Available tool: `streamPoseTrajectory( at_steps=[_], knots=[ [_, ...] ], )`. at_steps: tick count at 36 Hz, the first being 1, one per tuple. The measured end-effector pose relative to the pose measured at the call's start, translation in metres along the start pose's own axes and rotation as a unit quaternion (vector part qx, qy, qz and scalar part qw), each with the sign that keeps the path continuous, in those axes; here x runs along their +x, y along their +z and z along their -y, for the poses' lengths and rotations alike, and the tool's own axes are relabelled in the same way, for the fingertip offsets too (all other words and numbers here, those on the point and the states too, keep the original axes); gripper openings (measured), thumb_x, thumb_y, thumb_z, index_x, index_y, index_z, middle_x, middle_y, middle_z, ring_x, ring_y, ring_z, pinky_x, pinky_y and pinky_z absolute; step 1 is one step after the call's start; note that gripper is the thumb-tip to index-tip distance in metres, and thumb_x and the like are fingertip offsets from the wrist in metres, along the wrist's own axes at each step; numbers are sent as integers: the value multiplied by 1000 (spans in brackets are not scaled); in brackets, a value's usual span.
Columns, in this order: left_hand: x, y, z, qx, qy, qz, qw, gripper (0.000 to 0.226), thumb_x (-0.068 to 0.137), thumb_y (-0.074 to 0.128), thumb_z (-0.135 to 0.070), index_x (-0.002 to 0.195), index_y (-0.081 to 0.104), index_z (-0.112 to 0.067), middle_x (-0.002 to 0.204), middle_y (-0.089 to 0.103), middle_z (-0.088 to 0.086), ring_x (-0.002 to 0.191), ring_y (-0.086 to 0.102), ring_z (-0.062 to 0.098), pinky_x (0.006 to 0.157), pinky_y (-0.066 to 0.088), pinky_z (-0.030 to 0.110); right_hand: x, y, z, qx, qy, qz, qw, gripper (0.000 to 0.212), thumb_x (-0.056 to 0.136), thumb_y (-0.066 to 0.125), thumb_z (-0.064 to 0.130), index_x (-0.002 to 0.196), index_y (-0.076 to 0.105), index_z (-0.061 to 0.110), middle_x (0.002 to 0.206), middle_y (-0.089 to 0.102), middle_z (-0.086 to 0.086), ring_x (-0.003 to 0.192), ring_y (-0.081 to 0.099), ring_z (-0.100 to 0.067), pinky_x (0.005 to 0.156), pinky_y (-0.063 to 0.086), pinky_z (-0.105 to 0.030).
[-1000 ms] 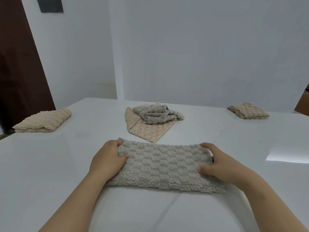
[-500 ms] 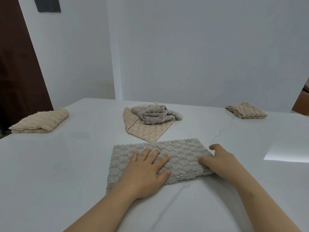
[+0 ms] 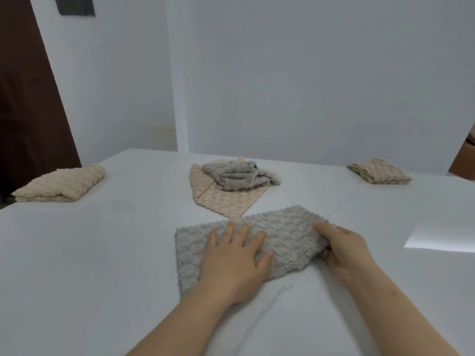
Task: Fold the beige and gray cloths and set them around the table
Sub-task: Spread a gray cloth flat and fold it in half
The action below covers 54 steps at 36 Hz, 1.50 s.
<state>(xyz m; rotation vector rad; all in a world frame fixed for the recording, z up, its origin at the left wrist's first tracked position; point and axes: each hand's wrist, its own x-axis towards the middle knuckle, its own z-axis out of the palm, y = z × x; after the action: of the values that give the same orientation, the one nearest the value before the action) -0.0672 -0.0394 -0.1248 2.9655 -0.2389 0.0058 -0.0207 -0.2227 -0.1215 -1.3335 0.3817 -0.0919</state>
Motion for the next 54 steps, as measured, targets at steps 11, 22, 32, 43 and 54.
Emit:
streamPoseTrajectory(
  at_steps=[11,22,32,43,54],
  knots=[
    [-1,2,14,19,-21,35,999,56,94,14,-56,146,1,-39,158,-7,-7,145,-14,19,116,-9,47,-18,21,-2,-121,-161,-80,976,6,85,60,17,85,55,13,82,59,-3,83,57,-25,81,48,-39],
    [-2,-35,44,-665,-130,-99,729,41,98,39,-29,138,30,-29,95,61,11,63,55,14,53,43,22,-67,72,-2,-163,-287,6,944,15,87,58,23,77,48,28,73,55,12,65,52,2,59,39,-14],
    [-8,-46,60,-716,-127,-87,680,26,97,38,-36,111,56,-22,91,66,11,70,63,18,68,53,30,-90,96,-24,-312,-351,157,869,13,86,60,23,88,51,31,87,64,7,86,57,-12,75,44,-27],
    [-7,-39,76,-549,-155,-208,794,13,75,74,-15,65,66,-15,63,64,0,59,55,16,57,43,29,-83,74,-14,-339,-413,191,824,19,68,34,66,72,48,53,93,45,55,101,44,17,81,31,1],
    [-11,-37,88,-462,-196,-200,841,14,72,66,-2,69,59,-14,61,61,4,52,53,17,60,49,32,-69,72,-27,-377,-406,189,811,45,66,38,57,82,68,27,84,49,50,91,48,5,78,35,-8]
  ],
)
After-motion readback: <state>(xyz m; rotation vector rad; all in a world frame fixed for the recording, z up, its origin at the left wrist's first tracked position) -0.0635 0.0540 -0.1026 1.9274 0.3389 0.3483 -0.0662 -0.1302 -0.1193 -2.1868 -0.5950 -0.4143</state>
